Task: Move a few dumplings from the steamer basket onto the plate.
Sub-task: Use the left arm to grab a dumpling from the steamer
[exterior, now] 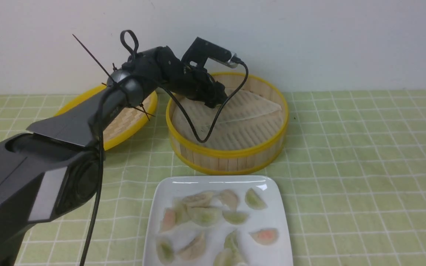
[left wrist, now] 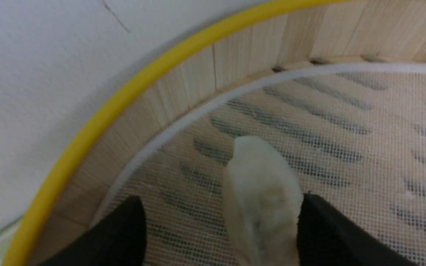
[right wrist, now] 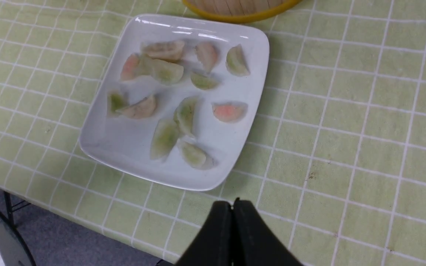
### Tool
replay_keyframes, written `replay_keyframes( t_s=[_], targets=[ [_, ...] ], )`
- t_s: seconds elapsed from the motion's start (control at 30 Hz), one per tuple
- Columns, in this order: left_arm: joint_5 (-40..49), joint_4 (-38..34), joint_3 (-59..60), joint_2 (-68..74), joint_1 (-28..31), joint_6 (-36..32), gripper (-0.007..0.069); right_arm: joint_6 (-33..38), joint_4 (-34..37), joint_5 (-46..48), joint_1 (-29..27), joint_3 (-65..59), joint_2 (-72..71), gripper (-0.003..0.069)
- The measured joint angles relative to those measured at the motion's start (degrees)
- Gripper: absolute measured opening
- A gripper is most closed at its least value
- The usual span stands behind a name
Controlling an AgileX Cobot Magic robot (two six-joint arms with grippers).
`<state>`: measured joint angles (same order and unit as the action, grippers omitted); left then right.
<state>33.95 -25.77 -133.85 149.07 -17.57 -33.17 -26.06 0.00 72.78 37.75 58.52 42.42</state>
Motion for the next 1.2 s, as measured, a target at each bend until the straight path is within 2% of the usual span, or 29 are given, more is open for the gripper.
replay_keyframes(
  t_s=[0.4,0.87,1.13,1.2],
  targets=[
    [-1.1,-1.0,0.0,0.5,0.0,0.0,0.049,-1.2,0.0,0.0,0.0,0.0,0.0,-0.0015],
    [2.3,-1.1,-0.2,-2.6,0.0,-0.6,0.049,-1.3,-4.1,0.0,0.0,0.0,0.0,-0.0015],
    [2.9,-2.4,-0.2,0.1,-0.9,-15.2,0.049,-2.4,-4.7,0.1,0.0,0.0,0.0,-0.0015],
    [2.8,-3.6,-0.2,0.5,-1.2,-16.9,0.0487,-2.5,-4.7,0.1,0.0,0.0,0.0,-0.0015]
  ],
)
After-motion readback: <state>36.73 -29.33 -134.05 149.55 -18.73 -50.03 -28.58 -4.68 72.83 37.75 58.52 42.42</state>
